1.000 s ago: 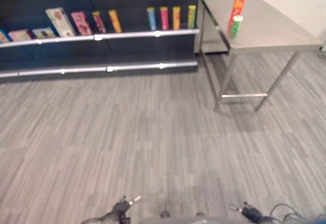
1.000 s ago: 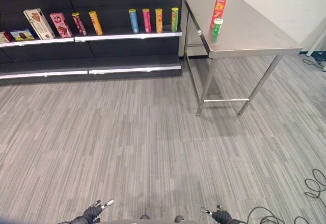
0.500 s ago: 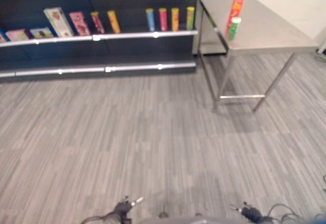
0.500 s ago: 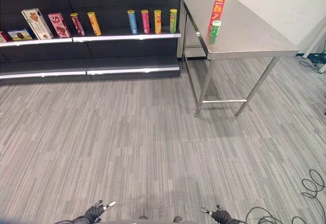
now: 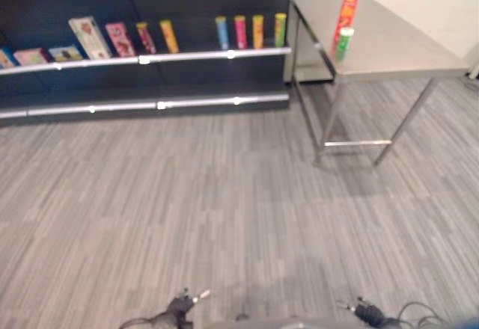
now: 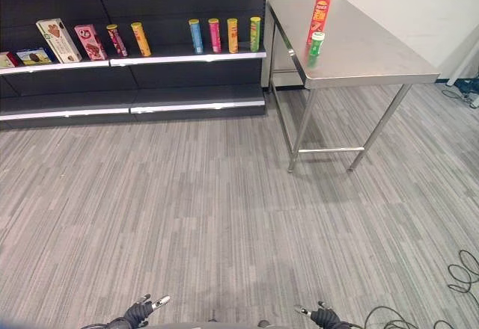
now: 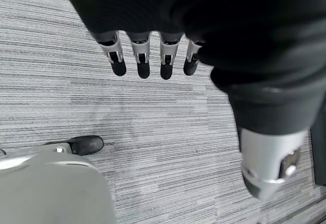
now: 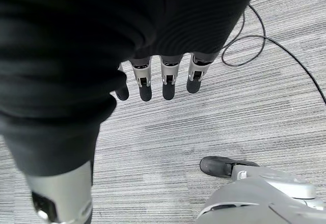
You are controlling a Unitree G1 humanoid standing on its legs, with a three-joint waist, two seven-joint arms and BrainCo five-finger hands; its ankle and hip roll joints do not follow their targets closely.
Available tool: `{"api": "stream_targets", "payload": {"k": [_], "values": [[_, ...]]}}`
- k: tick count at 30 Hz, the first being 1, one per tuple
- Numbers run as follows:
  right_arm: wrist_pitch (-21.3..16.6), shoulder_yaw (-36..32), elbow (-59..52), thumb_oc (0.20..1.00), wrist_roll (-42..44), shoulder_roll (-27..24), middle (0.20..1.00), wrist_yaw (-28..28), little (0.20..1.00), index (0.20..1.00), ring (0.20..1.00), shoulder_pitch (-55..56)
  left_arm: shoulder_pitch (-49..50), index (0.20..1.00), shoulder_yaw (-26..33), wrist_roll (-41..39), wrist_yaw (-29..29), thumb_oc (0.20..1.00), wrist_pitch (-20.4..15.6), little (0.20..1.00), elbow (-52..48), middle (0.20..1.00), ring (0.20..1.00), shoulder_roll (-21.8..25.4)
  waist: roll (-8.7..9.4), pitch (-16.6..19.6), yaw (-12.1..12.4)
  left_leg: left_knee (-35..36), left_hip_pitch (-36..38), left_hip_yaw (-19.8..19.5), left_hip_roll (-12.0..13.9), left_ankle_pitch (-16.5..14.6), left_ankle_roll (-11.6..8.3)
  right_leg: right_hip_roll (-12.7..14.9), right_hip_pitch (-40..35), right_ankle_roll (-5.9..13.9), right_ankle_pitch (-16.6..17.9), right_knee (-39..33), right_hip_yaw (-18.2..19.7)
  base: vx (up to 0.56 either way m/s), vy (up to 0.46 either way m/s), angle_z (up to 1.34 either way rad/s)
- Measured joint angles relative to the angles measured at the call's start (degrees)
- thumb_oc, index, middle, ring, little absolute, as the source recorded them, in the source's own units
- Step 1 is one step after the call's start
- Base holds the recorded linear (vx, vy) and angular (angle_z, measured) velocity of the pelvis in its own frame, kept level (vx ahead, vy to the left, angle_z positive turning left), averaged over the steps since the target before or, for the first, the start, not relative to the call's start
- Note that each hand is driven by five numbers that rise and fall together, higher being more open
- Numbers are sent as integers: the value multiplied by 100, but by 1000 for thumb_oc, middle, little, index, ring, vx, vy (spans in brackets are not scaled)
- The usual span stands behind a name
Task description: Put the goods on the table back onto the shelves and tidy them up.
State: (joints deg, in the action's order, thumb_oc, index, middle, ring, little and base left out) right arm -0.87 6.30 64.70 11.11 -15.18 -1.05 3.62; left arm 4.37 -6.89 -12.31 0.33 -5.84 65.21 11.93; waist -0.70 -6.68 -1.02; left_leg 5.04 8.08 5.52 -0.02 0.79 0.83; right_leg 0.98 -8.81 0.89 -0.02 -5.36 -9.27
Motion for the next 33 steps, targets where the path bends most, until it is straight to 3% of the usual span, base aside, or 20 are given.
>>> {"api": "stream_targets", "payload": {"k": [9,13,14,15,16,18,19,20,21,22,23,24,26,27,28,30,31,32,33], "values": [[20,200,9,1000,-213,-15,1000,11,1000,1000,1000,-242,-190,1000,-220,144,11,1000,1,1000,26,1000,1000,82,88,-41,36,1,-312,173,-38,25,44,35,461,65,65,173,197,18,138,-11],[30,196,17,1000,-211,-64,1000,12,1000,1000,1000,-280,-280,1000,-221,223,13,1000,-1,1000,29,1000,1000,117,29,-126,81,2,-377,235,-57,14,152,130,813,179,-206,806,205,40,169,-6],[32,194,15,1000,-211,-67,1000,15,1000,1000,1000,-282,-319,1000,-222,223,14,1000,-1,1000,29,1000,1000,128,23,-152,82,0,-385,252,-58,33,176,224,946,210,-353,1113,79,124,254,-6],[30,180,-10,1000,-206,-77,1000,24,1000,1000,1000,-308,-406,1000,-282,222,12,1000,0,1000,43,1000,1000,142,-8,-301,115,-14,-340,222,-96,-15,241,404,1406,295,-614,2221,-116,139,138,5],[23,183,-2,1000,-199,-81,1000,28,1000,1000,1000,-343,-466,1000,-302,223,7,1000,2,1000,73,1000,1000,139,-17,-357,83,-18,-287,175,-148,-81,369,519,1652,330,-678,2695,-143,208,149,17],[27,175,24,1000,-187,-81,1000,34,1000,1000,1000,-274,-511,1000,-438,223,8,1000,2,1000,83,1000,1000,128,-52,-414,1,8,-220,91,-188,-136,446,699,2015,358,-697,3586,-168,140,24,32],[23,102,18,1000,-90,-95,1000,30,1000,1000,1000,-256,-489,1000,-442,223,5,1000,-2,1000,77,1000,1000,111,-63,-420,-11,28,-193,106,-187,-149,487,816,2161,348,-762,3825,-248,181,-38,5],[18,97,2,1000,-88,-113,1000,41,1000,1000,1000,-276,-436,1000,-440,223,10,1000,14,1000,91,1000,1000,132,-26,-454,-16,32,-111,120,-194,-224,491,1071,2382,459,-668,3540,-232,345,-117,-3],[5,96,-5,1000,-88,-115,1000,43,1000,1000,1000,-289,-439,1000,-440,223,9,1000,18,1000,101,1000,1000,136,-21,-458,-18,15,-107,115,-173,-244,479,1120,2436,490,-614,3396,-226,398,-153,-12],[0,84,-9,1000,-89,-117,1000,45,1000,1000,1000,-287,-452,1000,-438,222,13,1000,21,1000,92,1000,1000,133,3,-480,-51,-12,-111,55,-113,-311,414,1090,2495,621,-539,2820,-224,586,-188,5],[-1,117,-26,1000,-89,-80,1000,62,1000,1000,1000,-356,-570,1000,-408,221,15,1000,10,1000,122,1000,1000,146,24,-536,-191,-50,-134,-9,86,-412,270,869,2500,878,-250,1233,-153,431,-108,14],[7,115,-16,1000,-89,-51,1000,61,1000,1000,1000,-393,-665,1000,-355,221,15,1000,9,1000,202,1000,1000,143,76,-569,-261,-42,-109,-68,128,-459,252,833,2524,1001,-52,614,-154,442,-98,27],[42,113,-5,1000,-90,-11,1000,62,1000,1000,1000,-319,-711,1000,-221,221,13,1000,14,1000,298,1000,1000,118,245,-631,-361,9,100,-180,127,-573,119,898,2549,1050,240,100,-321,485,-123,34],[46,113,9,1000,-92,20,1000,65,1000,1000,1000,-170,-673,1000,-213,222,12,1000,4,1000,292,1000,1000,104,404,-611,-378,42,356,-205,167,-805,-45,944,2577,1046,323,175,-430,643,-213,46],[48,94,12,1000,-93,0,1000,66,1000,1000,1000,-73,-614,1000,-214,224,6,1000,5,1000,320,1000,1000,35,368,-590,-432,45,525,-399,346,-974,-226,888,2537,894,633,526,-491,643,-246,71],[42,72,26,1000,-94,-71,1000,69,1000,1000,1000,11,-627,1000,-227,226,-59,1000,-36,1000,312,1000,1000,-85,42,-567,-548,24,630,-755,877,-1224,-230,603,2578,870,596,1203,-883,499,-233,90],[51,74,64,1000,-97,-109,1000,76,1000,1000,1000,-102,-619,1000,-219,227,-59,1000,-44,1000,318,1000,1000,-85,-39,-585,-476,-201,664,-869,894,-1024,-382,423,2508,780,543,1282,-897,304,-163,56],[36,61,48,1000,-96,-116,1000,89,1000,1000,1000,-279,-575,1000,-201,227,-58,1000,-26,1000,438,1000,1000,-40,-45,-574,-474,-628,660,-602,1001,-831,-550,243,2192,560,409,1175,-901,387,-231,34],[-7,17,33,1000,-95,-152,1000,104,1000,1000,1000,-322,-485,1000,-207,220,-52,1000,-29,1000,410,1000,1000,-14,40,-463,-392,-1190,595,-712,1042,-478,-936,145,1784,246,264,1001,-973,484,-301,36]]}}
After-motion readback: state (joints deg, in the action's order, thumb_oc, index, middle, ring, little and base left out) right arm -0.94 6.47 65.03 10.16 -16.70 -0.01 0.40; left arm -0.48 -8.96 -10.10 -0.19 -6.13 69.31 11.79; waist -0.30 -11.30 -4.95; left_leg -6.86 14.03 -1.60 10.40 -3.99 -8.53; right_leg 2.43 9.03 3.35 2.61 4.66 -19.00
